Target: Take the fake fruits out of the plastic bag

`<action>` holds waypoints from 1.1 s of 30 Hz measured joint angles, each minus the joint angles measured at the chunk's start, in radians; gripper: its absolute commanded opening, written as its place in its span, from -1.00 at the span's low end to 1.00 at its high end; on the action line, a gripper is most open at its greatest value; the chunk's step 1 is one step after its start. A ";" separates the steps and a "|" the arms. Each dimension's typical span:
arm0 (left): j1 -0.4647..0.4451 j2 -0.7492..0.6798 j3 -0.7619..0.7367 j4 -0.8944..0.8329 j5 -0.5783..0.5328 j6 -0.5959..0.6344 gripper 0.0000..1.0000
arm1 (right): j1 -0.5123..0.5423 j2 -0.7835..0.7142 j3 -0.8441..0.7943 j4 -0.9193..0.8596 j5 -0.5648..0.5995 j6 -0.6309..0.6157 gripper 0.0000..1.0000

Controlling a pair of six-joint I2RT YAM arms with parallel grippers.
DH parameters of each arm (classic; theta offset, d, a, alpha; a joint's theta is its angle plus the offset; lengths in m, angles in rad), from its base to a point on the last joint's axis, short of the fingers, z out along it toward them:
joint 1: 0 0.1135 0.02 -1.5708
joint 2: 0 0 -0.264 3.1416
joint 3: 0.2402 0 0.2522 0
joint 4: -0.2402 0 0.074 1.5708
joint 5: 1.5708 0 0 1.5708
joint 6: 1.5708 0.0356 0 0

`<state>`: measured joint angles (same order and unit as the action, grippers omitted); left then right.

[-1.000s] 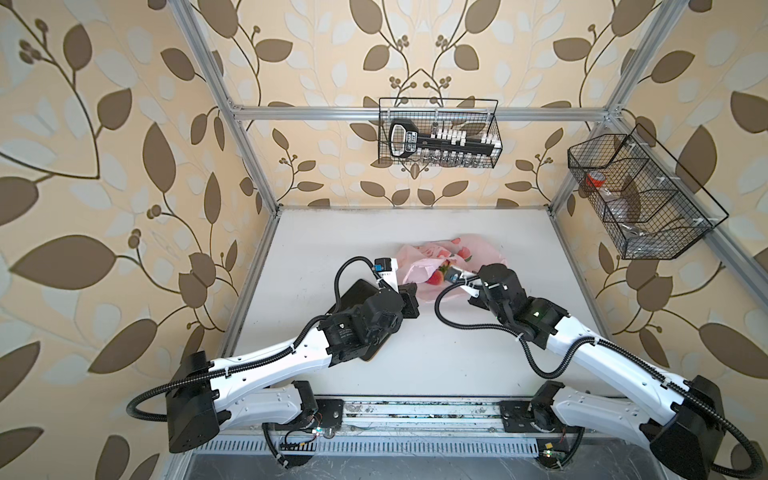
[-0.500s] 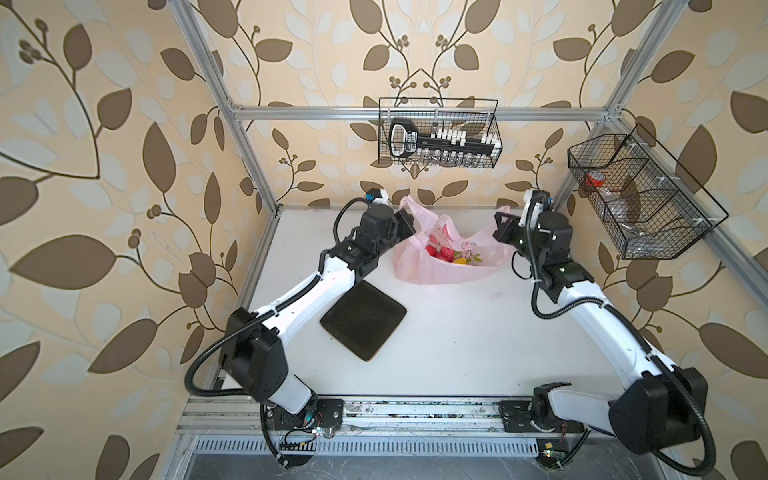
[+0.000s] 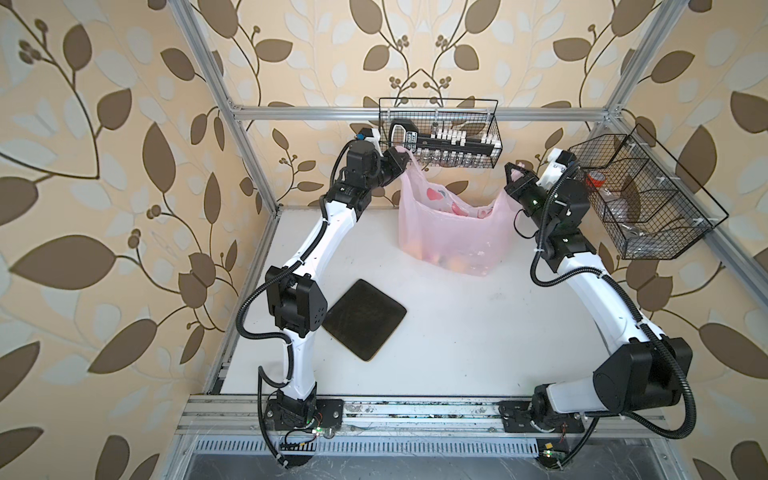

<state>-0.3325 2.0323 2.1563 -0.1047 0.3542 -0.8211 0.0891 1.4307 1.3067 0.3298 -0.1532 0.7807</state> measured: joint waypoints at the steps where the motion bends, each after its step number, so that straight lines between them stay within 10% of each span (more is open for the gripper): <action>1: 0.001 0.001 -0.003 0.000 0.023 -0.002 -1.00 | 0.000 -0.011 -0.027 0.011 0.000 -0.005 -1.00; 16: -0.137 -0.542 -1.117 0.224 0.015 -0.069 -1.00 | 0.000 -0.583 -0.629 -0.220 0.007 -0.090 -1.00; 19: -0.208 -0.646 -1.200 0.288 -0.006 -0.085 -1.00 | 0.000 -0.642 -0.659 -0.300 0.014 -0.090 -0.17; 24: -0.246 -0.687 -1.248 0.336 -0.040 -0.105 -1.00 | 0.001 -0.670 -0.642 -0.454 0.042 -0.113 0.34; 33: -0.251 -0.687 -1.259 0.341 -0.057 -0.114 -1.00 | 0.001 -0.686 -0.301 -0.684 0.280 -0.291 0.35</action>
<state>-0.5838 1.3457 0.8974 0.2363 0.2970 -0.9352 0.0902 0.7444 1.0061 -0.3538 0.1272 0.4900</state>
